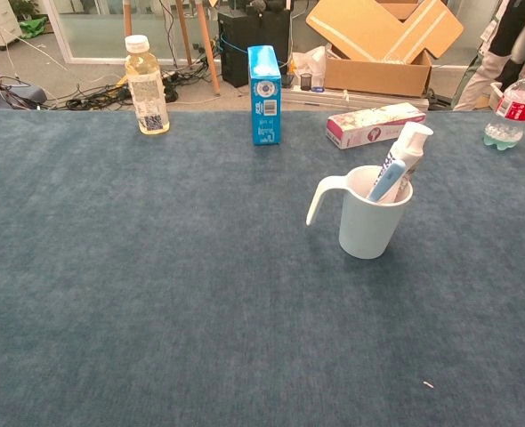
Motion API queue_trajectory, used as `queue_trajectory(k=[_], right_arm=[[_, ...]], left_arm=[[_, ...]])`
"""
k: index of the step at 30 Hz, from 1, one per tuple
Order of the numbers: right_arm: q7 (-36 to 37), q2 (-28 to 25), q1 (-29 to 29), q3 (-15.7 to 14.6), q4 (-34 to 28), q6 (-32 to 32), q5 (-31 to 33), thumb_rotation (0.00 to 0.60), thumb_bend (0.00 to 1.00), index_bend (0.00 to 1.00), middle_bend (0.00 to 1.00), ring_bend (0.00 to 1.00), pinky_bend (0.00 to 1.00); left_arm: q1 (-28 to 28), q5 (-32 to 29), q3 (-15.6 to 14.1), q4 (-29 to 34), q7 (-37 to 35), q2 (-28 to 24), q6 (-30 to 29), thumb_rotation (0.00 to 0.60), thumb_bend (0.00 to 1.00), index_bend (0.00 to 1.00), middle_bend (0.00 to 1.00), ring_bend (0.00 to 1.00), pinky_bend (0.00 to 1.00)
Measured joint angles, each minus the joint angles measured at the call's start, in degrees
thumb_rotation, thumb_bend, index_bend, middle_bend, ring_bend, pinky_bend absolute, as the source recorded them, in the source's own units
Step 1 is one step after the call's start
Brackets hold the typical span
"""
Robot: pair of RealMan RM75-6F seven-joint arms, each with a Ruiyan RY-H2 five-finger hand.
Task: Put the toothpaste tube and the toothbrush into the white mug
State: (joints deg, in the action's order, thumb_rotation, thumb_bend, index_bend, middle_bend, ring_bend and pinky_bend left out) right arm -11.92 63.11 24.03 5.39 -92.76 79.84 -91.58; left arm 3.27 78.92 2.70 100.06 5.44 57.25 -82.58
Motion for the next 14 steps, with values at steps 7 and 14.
queue_trajectory(k=[7, 14], right_arm=[[-20.3, -1.8, -5.9, -0.2, -2.0, 3.4, 6.7, 0.6, 0.09, 0.4, 0.51, 0.58, 0.68], [-23.7, 0.1, -11.8, -0.6, -2.5, 6.5, 13.8, 0.6, 0.09, 0.39, 0.41, 0.48, 0.56]], left_arm=[[-0.1, 1.0, 0.2, -0.9, -1.0, 0.3, -1.0, 0.6, 0.0, 0.47, 0.32, 0.33, 0.39], [0.2, 0.6, 0.1, -1.1, -0.9, 0.5, -0.2, 0.6, 0.0, 0.47, 0.32, 0.33, 0.39]])
